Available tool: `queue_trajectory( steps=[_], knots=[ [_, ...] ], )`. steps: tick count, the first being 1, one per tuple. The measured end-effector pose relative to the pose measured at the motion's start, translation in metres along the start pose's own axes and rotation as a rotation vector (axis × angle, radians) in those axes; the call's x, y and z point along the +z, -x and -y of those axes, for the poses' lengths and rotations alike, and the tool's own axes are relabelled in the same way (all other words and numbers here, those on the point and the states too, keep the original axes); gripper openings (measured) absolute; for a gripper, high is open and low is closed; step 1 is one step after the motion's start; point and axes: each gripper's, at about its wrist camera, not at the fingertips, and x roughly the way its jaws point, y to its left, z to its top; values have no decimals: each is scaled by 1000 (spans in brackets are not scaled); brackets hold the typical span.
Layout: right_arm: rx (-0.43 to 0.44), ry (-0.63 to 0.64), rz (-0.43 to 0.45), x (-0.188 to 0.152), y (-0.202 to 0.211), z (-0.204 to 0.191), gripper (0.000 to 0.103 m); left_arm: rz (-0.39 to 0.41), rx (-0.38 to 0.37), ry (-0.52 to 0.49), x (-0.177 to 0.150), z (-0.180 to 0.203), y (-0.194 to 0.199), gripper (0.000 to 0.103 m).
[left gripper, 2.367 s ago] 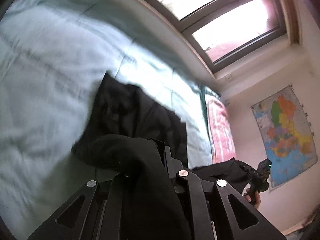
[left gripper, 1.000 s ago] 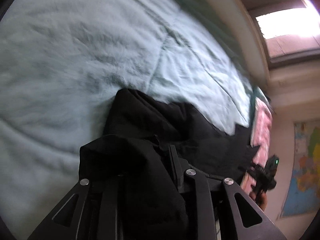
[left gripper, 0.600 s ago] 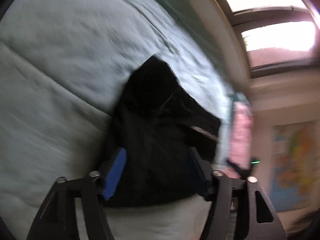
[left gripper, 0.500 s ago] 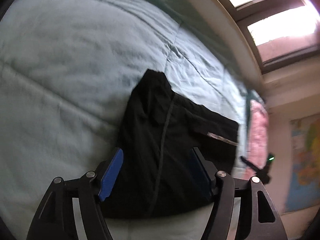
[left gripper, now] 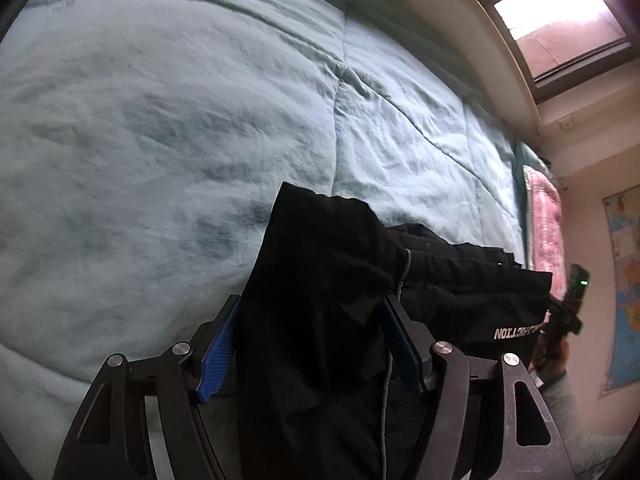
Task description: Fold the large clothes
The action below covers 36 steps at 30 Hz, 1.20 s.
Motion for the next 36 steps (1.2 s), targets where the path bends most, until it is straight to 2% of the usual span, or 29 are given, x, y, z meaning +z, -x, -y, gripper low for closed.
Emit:
queue_trajectory(
  steps=[2,4,5,6,7,8,9,10,13,15,18,20,22,24,26,28,30,32,36],
  knots=[
    [7,-8,-26,2,-15,5,52,-21,-31,32,2,-4,-10,70],
    [86,-65,-80,3,-38,15,53,-40,-68,60,2,-8,-18,70],
    [107,-87,-95,2,-44,18,53,-48,-61,67,1,-8,-23,69],
    [139,-112,-102,1,-50,21,53,-42,-47,56,0,-5,-24,63],
    [156,-127,-92,0,-50,22,53,-25,-32,29,-2,1,-22,47],
    [153,-131,-82,0,-50,21,42,-9,14,0,-5,7,-18,36],
    [142,-133,-48,-1,-41,19,26,4,43,-19,-8,13,-14,30],
    [128,-133,-23,-3,-30,17,25,24,58,-34,-11,18,-7,23],
    [18,-106,72,-10,10,9,20,102,87,-70,-22,37,23,17],
    [-21,-100,113,-12,33,7,19,148,67,-83,-20,47,44,11],
    [-119,-47,162,-6,60,-4,18,224,20,-118,-1,71,72,11],
    [-169,-30,190,5,70,-8,18,265,51,-163,16,89,76,11],
    [-200,-44,214,19,69,-6,18,270,84,-162,32,91,67,11],
    [-210,-79,205,30,53,2,18,243,119,-132,46,78,43,11],
    [-211,-116,165,34,26,10,18,166,158,-70,57,52,2,11],
    [-219,-143,63,29,-23,18,18,82,184,-33,58,32,-36,11],
    [-209,-154,-12,19,-56,21,18,42,204,-29,56,24,-58,14],
    [-205,-152,-37,10,-69,18,20,31,215,-45,60,25,-59,17],
    [-147,-194,2,9,-46,27,25,10,182,-39,62,23,-36,26]
  ],
)
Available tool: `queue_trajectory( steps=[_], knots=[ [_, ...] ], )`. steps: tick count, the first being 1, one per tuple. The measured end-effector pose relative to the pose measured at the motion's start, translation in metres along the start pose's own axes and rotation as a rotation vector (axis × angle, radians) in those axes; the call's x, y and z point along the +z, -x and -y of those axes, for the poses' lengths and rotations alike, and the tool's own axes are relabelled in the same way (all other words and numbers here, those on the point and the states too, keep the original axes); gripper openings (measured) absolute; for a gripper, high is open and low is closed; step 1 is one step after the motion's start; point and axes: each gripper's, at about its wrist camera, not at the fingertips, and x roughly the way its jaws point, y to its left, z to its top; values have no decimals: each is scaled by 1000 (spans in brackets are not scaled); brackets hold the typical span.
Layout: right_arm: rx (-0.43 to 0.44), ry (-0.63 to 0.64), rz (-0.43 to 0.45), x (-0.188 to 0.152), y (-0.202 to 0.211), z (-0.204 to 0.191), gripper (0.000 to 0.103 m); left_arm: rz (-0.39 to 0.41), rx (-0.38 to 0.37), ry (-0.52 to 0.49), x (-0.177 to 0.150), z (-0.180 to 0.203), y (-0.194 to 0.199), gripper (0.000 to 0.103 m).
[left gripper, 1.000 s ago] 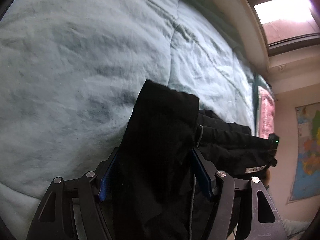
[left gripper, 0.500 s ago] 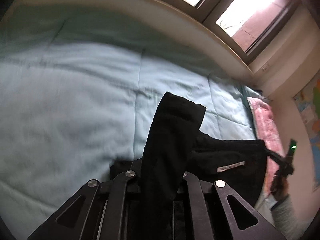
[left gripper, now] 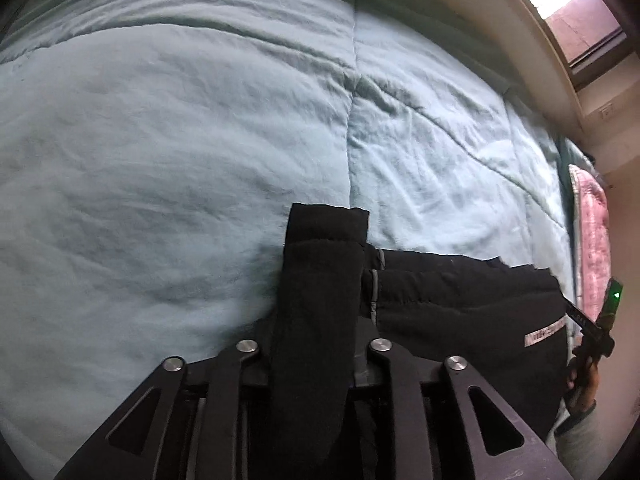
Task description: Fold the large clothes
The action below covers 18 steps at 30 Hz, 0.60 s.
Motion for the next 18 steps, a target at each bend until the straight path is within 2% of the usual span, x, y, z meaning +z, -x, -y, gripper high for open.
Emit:
queue_trajectory(
  steps=[1,3,6,8,10,12,13,14,15,17,18],
  knots=[
    [19,-16,4,-1,7,4,26,-5,-18,17,-1,-4,9,27],
    [87,-60,37,-2,36,12,31,-16,-15,48,-7,-7,27,38],
    [147,-72,108,-12,89,11,42,23,-30,51,-23,-5,64,39],
    [178,-63,140,-21,118,1,50,51,-15,46,-35,3,89,41],
    [238,-44,156,-40,148,-16,62,102,-4,20,-54,23,113,41],
    [281,-24,150,-60,164,-37,84,132,-23,-27,-78,52,130,42],
    [298,-13,141,-70,167,-48,86,131,-35,-62,-93,70,134,46],
    [325,8,123,-81,170,-62,86,129,-42,-92,-105,85,136,55],
    [344,40,96,-93,169,-80,86,126,-49,-134,-122,105,135,58],
    [329,106,53,-112,164,-112,86,117,-66,-206,-152,140,129,58],
    [285,152,38,-121,159,-130,86,110,-63,-232,-163,152,125,58]
  ],
)
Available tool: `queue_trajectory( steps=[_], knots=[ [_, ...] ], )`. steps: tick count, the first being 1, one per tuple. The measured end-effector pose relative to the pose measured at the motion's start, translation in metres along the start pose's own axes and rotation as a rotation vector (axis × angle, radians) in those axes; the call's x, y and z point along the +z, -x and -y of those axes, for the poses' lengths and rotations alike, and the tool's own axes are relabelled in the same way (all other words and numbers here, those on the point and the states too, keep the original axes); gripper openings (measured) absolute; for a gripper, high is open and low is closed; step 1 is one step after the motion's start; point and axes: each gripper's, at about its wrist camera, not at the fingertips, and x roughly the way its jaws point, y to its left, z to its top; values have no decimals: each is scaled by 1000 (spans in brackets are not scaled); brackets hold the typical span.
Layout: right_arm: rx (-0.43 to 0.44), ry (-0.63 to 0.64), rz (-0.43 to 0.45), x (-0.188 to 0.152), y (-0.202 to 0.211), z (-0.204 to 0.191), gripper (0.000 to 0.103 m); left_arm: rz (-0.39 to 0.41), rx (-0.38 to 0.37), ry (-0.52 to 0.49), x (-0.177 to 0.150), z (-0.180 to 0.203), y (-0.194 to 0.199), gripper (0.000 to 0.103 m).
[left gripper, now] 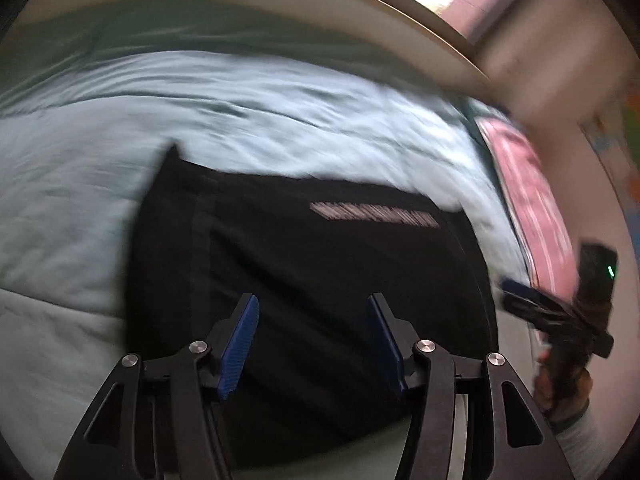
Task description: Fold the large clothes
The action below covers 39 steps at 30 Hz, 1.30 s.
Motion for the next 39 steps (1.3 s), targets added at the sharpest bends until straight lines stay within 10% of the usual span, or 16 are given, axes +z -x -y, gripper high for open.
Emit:
queue_trajectory(
  steps=[13,20,25,31,39],
  knots=[
    [-166,-81,-154,-26,-98,-2,83,-80,2,66,-51,15,-121,62],
    [-164,-87,-194,-24,-105,3,84,-104,87,-23,-46,42,-117,64],
    [-277,92,-20,5,-58,-30,76,-18,-5,9,-19,45,-85,64],
    [-207,-53,-129,18,-112,10,77,-169,103,19,-5,27,-150,66],
    [-187,-43,-146,15,-126,13,79,-139,173,-78,-11,49,-156,86]
  ],
)
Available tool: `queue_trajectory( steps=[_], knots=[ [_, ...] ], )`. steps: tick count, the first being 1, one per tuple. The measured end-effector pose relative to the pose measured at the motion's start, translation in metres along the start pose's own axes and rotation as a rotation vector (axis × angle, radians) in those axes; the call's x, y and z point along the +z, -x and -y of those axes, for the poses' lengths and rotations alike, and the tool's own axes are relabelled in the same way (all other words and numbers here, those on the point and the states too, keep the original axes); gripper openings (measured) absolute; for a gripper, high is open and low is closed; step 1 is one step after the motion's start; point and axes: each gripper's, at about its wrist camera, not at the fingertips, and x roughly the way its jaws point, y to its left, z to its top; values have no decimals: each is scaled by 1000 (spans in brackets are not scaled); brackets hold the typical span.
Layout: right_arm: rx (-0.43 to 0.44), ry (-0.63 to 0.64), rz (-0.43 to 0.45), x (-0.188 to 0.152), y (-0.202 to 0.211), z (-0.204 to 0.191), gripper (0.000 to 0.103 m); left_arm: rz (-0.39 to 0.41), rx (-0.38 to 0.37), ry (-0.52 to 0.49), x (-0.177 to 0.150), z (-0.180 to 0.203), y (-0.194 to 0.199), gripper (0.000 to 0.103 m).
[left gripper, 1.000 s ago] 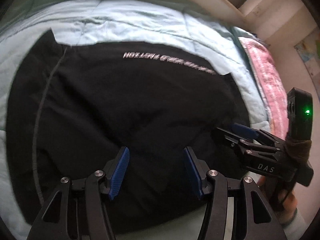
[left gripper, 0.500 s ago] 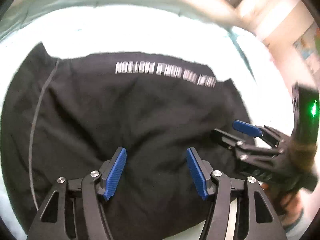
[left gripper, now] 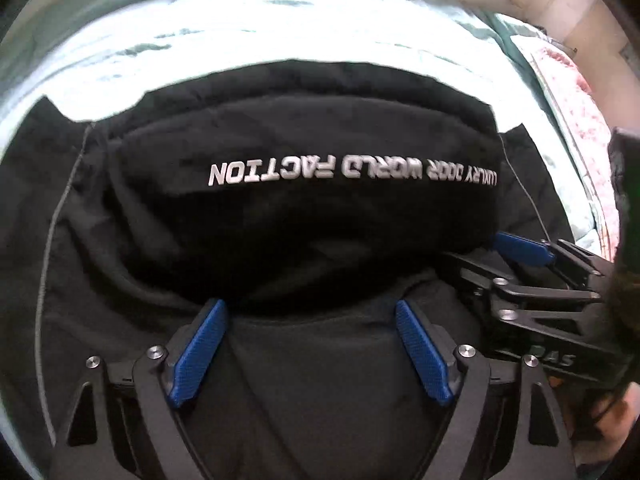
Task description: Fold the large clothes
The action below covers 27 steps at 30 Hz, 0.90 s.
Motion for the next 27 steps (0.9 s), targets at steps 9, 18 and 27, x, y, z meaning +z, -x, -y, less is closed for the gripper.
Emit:
queue_trajectory(
  steps=[9,18,27],
  knots=[
    [80,38,63,-78,91,-2,78,47,-118,-57,-70,-6,79,86],
    [-28,-24,-108,-96,50,-4,77,-81,-130,70,-85,-16,45,87],
    [27,-116,1,-107,129,44,76,73,-103,131,-114,-71,145,87]
  ],
)
